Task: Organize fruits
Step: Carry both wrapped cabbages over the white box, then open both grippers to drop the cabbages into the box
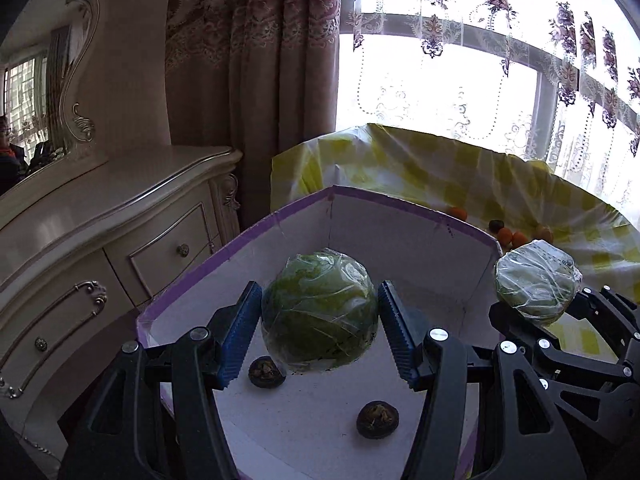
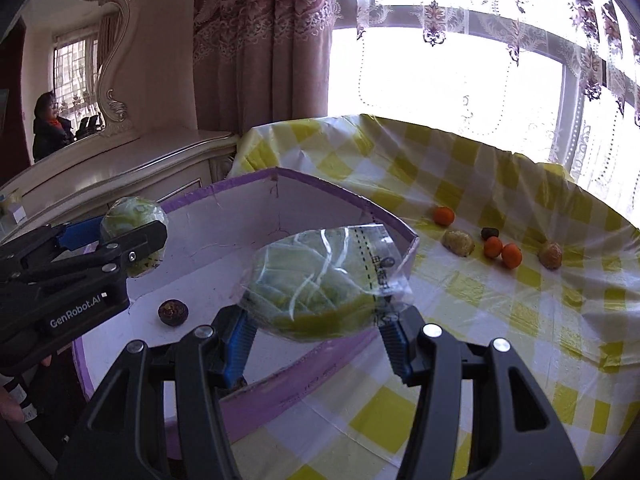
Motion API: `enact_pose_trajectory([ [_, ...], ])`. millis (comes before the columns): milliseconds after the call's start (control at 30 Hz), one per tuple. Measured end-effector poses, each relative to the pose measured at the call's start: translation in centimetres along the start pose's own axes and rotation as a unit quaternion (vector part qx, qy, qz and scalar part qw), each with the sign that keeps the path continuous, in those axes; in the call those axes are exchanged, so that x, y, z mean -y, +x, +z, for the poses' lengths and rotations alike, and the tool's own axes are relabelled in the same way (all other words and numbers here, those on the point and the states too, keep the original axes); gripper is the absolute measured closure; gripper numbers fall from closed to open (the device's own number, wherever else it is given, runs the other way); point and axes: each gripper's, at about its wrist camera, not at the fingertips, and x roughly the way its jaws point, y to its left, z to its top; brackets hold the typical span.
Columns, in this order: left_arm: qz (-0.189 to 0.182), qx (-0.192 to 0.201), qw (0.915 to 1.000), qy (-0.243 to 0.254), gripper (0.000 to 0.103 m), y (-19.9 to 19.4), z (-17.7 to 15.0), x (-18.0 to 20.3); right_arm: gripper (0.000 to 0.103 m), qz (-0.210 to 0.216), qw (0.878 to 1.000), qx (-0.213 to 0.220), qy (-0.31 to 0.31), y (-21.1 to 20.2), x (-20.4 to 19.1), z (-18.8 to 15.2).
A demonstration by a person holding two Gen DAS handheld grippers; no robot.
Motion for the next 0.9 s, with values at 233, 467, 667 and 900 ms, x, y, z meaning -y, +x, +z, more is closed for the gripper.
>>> enact_pose_trajectory([
  [233,0.04,-0.039,0.9978,0.036,0.046,2.3,-0.5,-1.3,0.047,0.004,0.995,-0.066,-0.077,4.0,-4.5,1.4],
  [467,0.036,-0.078,0.9958,0.031,0.046,4.0,-1.4,-2.4,0.047,0.01,0.98,-0.149,-0.133,7.6,-7.9,0.0],
  [667,0.04,-0.069,0.9967,0.011,0.029,3.7,-1.0,-3.2,0.04,0.012,0.979,-0.163,-0.121,8.7,-8.3,-1.4],
  [900,0.058,-0.063,0.9963,0.013,0.018,3.9,-1.3,-3.2,0.021,0.0,0.985,-0.123,-0.123,7.2,-8.4,-1.9],
])
